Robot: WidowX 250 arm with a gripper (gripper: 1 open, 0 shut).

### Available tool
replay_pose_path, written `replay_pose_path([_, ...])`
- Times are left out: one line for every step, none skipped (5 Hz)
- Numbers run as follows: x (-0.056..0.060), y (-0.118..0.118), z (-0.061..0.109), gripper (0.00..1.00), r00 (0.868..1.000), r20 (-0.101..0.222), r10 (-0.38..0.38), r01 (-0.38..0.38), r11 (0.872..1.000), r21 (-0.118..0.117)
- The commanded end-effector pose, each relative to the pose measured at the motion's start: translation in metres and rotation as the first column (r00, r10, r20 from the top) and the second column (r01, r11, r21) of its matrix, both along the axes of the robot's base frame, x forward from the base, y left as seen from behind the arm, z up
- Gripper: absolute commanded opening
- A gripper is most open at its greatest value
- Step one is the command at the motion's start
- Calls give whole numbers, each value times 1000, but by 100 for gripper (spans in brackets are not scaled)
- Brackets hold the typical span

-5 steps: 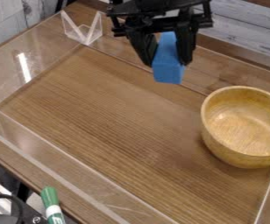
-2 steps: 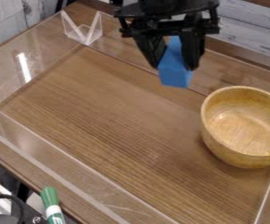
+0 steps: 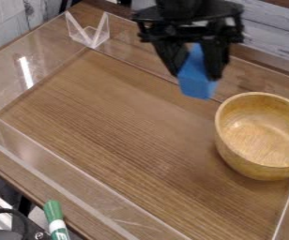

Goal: Put the blue block in the brown bowl

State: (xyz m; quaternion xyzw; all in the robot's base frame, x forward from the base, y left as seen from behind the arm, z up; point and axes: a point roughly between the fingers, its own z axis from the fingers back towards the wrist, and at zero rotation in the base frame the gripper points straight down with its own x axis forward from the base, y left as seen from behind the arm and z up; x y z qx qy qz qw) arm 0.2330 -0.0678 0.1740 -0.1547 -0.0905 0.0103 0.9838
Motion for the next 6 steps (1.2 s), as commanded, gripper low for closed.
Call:
replay_pose_path([3,-26,10,0,998,57,-32,32,999,1])
replay_pose_path([8,-48,2,0,997,65,-40,40,999,6])
replay_pose_path([13,-54,-7,0,996,75,-45,44,999,11])
replay_pose_path([14,-56,-14,0,995,84,-48,47,999,15])
replay_pose_path([15,-58,-20,0,994,93,-50,49,999,18])
replay_pose_path([16,-57,-23,0,994,101,-52,51,999,19])
